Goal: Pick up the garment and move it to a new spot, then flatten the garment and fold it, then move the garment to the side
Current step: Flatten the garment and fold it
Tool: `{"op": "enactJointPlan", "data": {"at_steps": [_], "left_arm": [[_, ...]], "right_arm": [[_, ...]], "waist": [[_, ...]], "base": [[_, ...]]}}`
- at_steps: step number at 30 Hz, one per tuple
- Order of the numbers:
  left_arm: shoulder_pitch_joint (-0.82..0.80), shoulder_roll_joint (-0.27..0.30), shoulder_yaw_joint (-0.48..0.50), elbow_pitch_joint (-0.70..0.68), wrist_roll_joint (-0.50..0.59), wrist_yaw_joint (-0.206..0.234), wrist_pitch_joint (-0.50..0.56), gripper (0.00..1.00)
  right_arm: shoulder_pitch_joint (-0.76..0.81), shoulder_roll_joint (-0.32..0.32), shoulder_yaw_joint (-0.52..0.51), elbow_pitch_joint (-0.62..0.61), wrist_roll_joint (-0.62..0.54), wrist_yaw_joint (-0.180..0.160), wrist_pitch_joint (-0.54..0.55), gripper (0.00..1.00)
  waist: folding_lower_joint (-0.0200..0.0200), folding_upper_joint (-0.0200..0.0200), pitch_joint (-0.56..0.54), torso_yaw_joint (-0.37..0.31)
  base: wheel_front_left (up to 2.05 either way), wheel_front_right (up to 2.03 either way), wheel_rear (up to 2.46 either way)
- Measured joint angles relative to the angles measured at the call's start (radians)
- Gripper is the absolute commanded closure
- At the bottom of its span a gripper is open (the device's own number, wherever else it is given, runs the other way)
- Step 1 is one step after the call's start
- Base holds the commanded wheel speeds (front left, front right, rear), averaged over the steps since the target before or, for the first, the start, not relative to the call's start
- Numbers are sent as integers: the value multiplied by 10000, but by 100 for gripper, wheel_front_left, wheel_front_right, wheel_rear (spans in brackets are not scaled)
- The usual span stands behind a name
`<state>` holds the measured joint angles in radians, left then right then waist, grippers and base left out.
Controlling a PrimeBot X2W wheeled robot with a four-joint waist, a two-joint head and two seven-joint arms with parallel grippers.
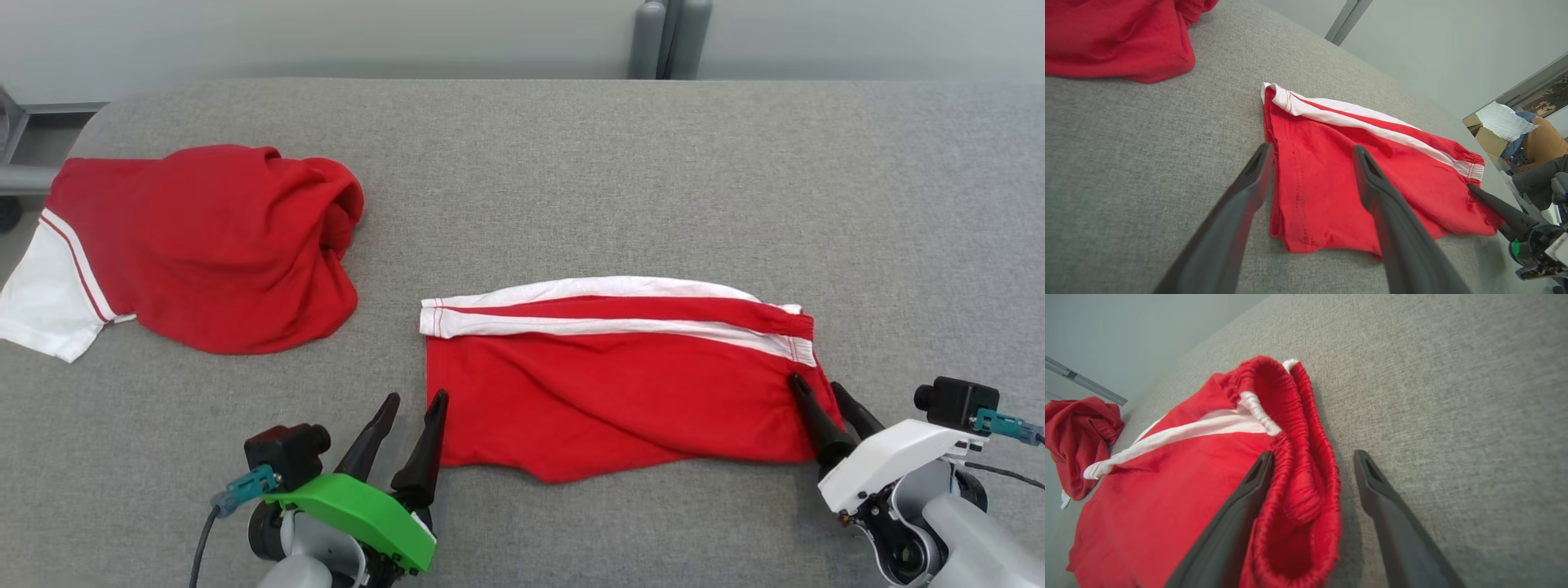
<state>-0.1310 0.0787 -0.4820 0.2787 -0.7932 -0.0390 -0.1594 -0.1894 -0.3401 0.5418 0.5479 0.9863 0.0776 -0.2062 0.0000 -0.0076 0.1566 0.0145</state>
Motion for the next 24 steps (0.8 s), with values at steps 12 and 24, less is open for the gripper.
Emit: {"op": "enactJointPlan", "data": {"at_steps": [12, 24], "left_arm": [[389, 104, 234, -786, -2, 376, -2, 0], [810, 366, 523, -1429, -4, 725, -12, 0]], "right_arm": [[9, 357, -182, 38, 629, 192, 61, 73], [-91, 485, -562, -171, 1080, 364, -13, 100]], "waist": [[0, 0, 18, 219], [0, 0, 36, 45]], "base": [[0, 0, 0], [0, 0, 0]]}}
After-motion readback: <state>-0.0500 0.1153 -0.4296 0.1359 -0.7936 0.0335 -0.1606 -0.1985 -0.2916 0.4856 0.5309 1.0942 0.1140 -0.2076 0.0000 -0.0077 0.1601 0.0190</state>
